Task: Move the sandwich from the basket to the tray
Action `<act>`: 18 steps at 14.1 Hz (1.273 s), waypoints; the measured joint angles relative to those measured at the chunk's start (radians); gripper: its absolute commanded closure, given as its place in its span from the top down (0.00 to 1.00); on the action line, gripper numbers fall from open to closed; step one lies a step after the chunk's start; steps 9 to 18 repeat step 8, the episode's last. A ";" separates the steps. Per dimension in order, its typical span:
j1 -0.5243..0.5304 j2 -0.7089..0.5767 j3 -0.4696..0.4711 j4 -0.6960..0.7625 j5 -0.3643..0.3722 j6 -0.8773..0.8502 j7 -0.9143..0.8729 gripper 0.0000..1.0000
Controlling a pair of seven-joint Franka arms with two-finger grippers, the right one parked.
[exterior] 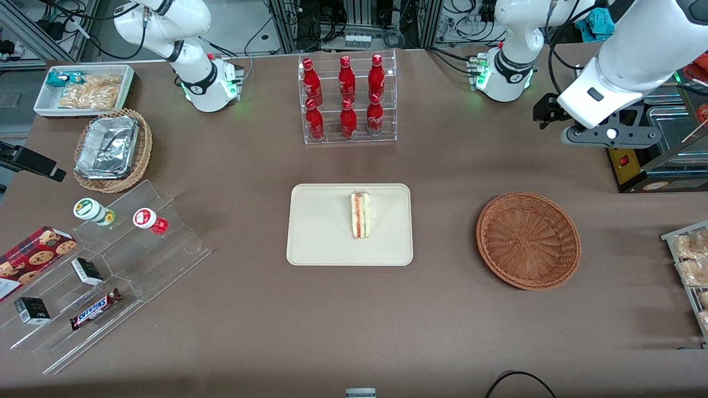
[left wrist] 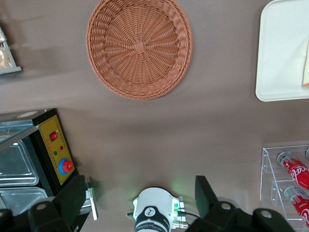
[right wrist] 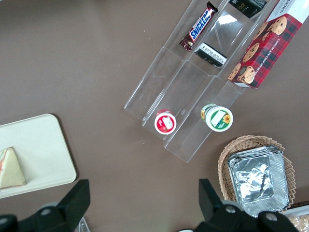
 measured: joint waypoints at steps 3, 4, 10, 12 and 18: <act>0.039 0.000 0.004 0.005 -0.082 0.001 -0.028 1.00; 0.056 0.000 0.004 0.005 -0.099 0.002 -0.028 1.00; 0.070 0.001 0.005 0.005 -0.099 0.022 -0.028 1.00; 0.070 0.001 0.005 0.005 -0.099 0.022 -0.028 1.00; 0.070 0.001 0.005 0.005 -0.099 0.022 -0.028 1.00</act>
